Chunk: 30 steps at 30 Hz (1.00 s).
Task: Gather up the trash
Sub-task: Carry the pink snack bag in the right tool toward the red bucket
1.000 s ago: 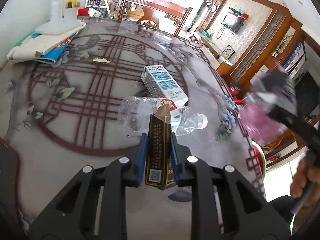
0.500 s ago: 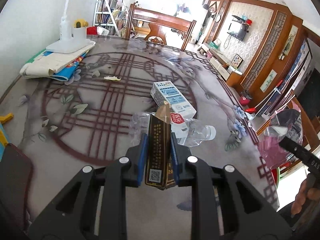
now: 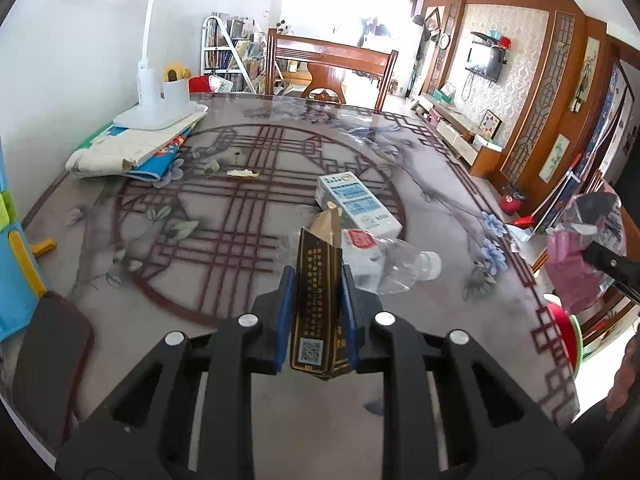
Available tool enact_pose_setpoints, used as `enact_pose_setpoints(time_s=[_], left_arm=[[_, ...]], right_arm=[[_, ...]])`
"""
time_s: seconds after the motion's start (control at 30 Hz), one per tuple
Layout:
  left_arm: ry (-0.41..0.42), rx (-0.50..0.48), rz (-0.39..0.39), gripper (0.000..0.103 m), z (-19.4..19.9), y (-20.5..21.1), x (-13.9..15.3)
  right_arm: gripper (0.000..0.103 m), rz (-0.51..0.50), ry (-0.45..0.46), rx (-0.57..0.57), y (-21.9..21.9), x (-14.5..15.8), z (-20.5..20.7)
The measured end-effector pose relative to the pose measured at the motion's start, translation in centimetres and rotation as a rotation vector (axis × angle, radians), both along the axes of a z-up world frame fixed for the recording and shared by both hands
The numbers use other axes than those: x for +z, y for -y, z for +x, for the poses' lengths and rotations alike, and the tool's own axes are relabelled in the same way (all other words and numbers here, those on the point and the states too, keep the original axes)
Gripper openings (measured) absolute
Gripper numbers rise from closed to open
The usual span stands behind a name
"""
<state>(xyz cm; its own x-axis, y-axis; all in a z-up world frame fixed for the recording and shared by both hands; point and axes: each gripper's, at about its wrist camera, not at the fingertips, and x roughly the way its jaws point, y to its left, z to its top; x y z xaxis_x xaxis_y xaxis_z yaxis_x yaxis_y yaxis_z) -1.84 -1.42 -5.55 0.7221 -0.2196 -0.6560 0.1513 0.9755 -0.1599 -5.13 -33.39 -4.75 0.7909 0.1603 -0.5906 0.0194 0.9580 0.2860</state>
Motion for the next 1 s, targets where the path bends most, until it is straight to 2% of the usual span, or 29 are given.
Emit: enact_pose_setpoints(time_s=[0.2, 0.47, 0.63, 0.8, 1.0], left_arm=[[0.03, -0.038, 0.025, 0.021, -1.7, 2.5, 1.3], [0.084, -0.152, -0.019, 0.021, -3.5, 7.7, 3.6], [0.059, -0.189, -0.057, 0.021, -3.7, 9.7, 3.5], [0.023, -0.218, -0.057, 0.021, -3.9, 11.7, 2.5], [-0.008, -0.25, -0.049, 0.021, -4.3, 13.5, 1.7]], right_arm=[[0.058, 0.003, 0.007, -0.022, 1.4, 0.0, -0.8], [0.059, -0.011, 0.0, -0.061, 4.1, -0.5, -1.9], [0.059, 0.029, -0.023, -0.09, 6.4, -1.1, -2.6], [0.059, 0.069, -0.044, -0.103, 7.9, -1.6, -3.1], [0.06, 0.072, -0.043, -0.097, 8.0, -1.4, -3.3]])
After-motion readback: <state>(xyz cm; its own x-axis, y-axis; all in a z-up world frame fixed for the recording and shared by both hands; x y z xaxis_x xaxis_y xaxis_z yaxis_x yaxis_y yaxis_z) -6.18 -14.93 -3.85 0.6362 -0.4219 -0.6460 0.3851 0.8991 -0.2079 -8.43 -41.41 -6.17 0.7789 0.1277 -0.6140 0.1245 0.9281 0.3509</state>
